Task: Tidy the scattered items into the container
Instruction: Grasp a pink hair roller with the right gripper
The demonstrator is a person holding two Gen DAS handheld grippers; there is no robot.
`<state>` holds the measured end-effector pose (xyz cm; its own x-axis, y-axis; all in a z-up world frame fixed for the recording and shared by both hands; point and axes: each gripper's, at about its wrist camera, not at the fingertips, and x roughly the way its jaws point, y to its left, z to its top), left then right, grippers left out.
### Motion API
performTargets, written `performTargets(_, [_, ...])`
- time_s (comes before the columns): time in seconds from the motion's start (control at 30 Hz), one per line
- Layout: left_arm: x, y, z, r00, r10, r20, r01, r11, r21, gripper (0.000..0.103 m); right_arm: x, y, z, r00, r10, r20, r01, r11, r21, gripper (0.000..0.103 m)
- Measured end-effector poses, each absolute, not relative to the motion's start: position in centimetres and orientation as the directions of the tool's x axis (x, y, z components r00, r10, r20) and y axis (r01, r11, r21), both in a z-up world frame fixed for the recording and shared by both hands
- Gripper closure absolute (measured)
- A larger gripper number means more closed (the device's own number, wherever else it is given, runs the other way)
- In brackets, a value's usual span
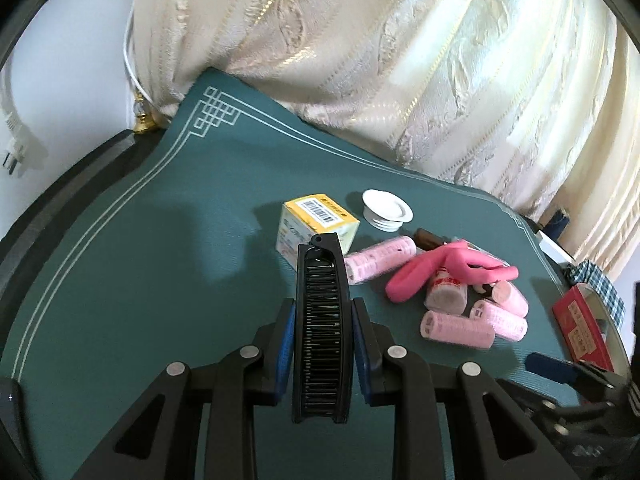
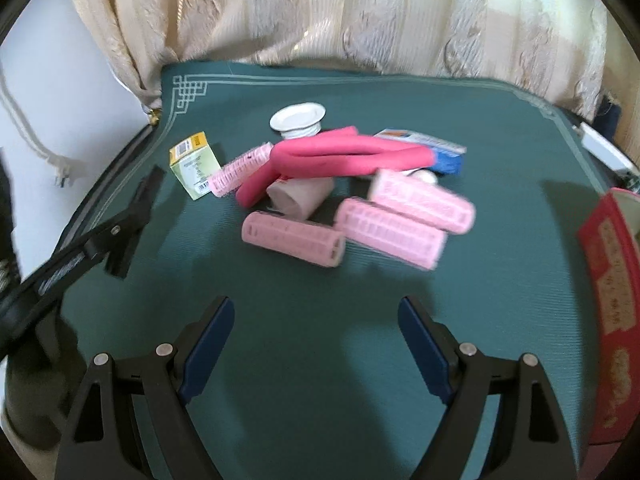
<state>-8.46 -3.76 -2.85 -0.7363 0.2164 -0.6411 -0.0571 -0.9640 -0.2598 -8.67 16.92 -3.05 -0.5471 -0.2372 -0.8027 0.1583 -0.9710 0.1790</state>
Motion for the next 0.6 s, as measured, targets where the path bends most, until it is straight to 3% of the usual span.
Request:
performTargets(0.37, [-7.9,-4.9,-2.8,-0.734,0.263,-0.626,-0.058,-0.943,-0.329,0.076,-12.5,13.5,-4.9,-0.542,-0.094,-0.835,0.034,-0.995,0.091,0.013])
performTargets(0.6, [-7.7,-4.8,-2.6,-0.732,0.291,-0.617,-0.074,-0.933,-0.353,0.076,-13.6,12.7,-5.4,-0.553,-0.042,-0.832,-0.006,-0.999,0.054,0.004])
